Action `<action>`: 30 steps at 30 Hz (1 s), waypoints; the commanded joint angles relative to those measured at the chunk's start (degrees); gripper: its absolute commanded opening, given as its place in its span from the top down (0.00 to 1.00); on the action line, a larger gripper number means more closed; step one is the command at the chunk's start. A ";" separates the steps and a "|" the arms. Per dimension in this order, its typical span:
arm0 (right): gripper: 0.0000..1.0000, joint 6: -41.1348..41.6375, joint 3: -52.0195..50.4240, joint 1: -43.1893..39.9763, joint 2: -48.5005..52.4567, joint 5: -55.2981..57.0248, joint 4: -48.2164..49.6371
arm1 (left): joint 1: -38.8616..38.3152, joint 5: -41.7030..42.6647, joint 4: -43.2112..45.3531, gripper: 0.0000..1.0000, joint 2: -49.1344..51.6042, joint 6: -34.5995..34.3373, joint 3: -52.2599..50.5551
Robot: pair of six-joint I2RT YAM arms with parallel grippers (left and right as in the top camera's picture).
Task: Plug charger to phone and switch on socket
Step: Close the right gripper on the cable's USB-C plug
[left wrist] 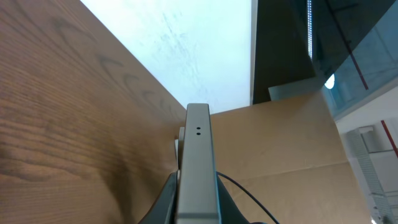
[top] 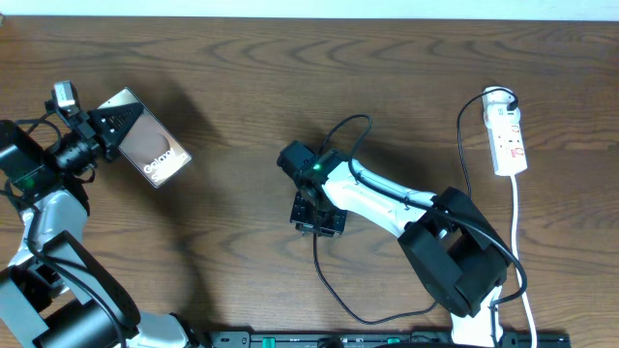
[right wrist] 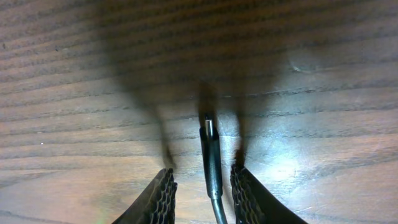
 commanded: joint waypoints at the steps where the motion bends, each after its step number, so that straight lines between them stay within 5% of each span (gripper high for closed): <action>1: 0.74 -0.35 -1.25 -0.76 0.79 3.67 0.17 | 0.04 1.97 0.48 0.93 -0.70 0.39 0.15; 10: 0.88 -0.33 -1.25 -0.68 0.79 3.67 0.17 | 0.04 1.97 0.48 0.93 -0.70 0.39 0.15; 30: 0.86 -0.52 -1.25 -1.53 0.79 4.11 0.24 | 0.04 1.97 0.48 0.93 -0.70 0.39 0.15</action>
